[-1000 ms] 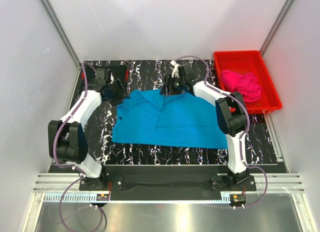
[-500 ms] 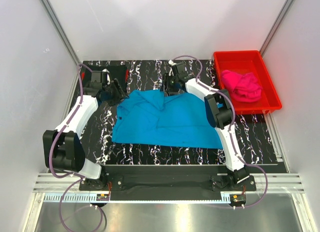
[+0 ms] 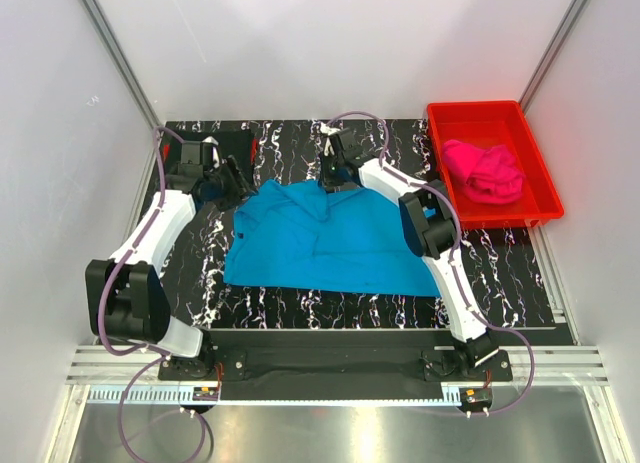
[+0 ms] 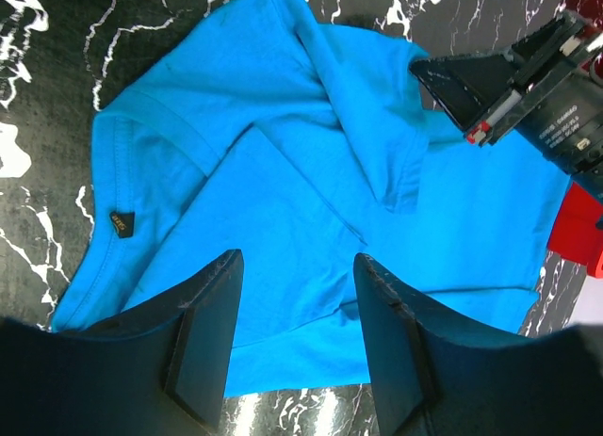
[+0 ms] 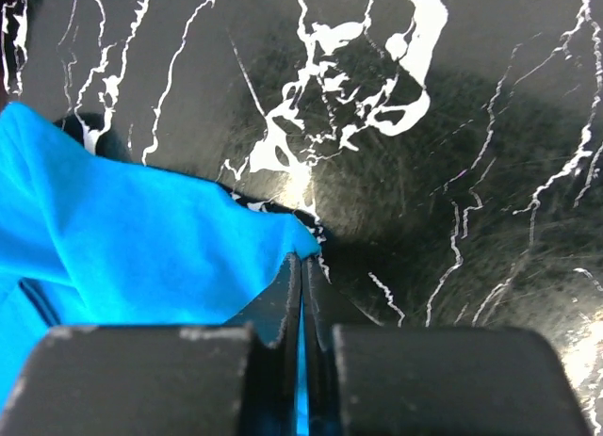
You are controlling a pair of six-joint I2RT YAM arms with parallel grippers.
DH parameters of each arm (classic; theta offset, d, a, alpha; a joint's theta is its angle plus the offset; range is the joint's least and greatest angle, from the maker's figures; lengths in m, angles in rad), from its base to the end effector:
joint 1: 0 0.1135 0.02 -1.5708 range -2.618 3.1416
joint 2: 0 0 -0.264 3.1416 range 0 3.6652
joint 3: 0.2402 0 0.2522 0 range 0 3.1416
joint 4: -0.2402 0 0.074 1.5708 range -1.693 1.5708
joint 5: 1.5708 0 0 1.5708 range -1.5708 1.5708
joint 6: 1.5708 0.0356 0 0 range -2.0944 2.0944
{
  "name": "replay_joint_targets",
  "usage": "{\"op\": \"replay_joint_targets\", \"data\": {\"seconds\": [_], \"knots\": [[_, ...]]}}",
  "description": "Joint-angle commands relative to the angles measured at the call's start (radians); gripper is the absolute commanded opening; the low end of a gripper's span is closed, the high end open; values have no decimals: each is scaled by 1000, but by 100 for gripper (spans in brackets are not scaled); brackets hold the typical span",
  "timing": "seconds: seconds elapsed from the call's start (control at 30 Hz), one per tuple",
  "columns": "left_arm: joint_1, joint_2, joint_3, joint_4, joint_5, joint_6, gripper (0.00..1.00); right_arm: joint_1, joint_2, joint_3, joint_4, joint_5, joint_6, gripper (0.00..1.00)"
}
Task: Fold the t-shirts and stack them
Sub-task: Fold the tshirt
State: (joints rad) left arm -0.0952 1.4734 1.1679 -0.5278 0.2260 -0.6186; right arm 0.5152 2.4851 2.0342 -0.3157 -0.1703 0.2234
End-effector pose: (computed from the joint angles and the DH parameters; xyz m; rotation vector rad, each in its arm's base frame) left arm 0.3169 -0.0383 0.2793 -0.5326 2.4058 -0.5941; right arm 0.4794 0.2784 0.1462 -0.4336 2.3538 0.5576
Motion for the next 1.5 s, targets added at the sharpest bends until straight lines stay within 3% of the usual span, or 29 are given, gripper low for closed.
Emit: {"op": "replay_joint_targets", "data": {"seconds": [0.0,0.27,0.67,0.73,0.77,0.8,0.87,0.97,1.2,1.3,1.47], "knots": [[21,-18,7,41,-62,16,56,11,-58,46,-6,-24,-30,0],[140,-1,-54,34,-34,-38,57,158,-285,-72,-28,-40,-91,0],[219,-82,-154,12,-10,-32,61,333,-335,-261,10,-67,5,1],[219,-100,-201,31,16,-23,61,348,-328,-262,3,-80,17,8],[221,-120,-217,43,44,-23,62,348,-330,-262,-5,-83,33,24],[219,-134,-264,60,62,-24,62,348,-334,-264,-11,-78,42,33],[218,-175,-321,144,122,-35,62,348,-373,-272,-43,-55,48,40],[193,-208,-401,251,214,-52,63,347,-474,-319,-83,14,79,46],[10,-118,-412,304,131,-145,63,261,-741,-518,-193,213,186,45],[-41,-93,-421,322,85,-170,63,188,-837,-617,-194,221,212,45],[-89,-44,-396,380,41,-208,54,128,-922,-713,-157,229,222,45]]}}
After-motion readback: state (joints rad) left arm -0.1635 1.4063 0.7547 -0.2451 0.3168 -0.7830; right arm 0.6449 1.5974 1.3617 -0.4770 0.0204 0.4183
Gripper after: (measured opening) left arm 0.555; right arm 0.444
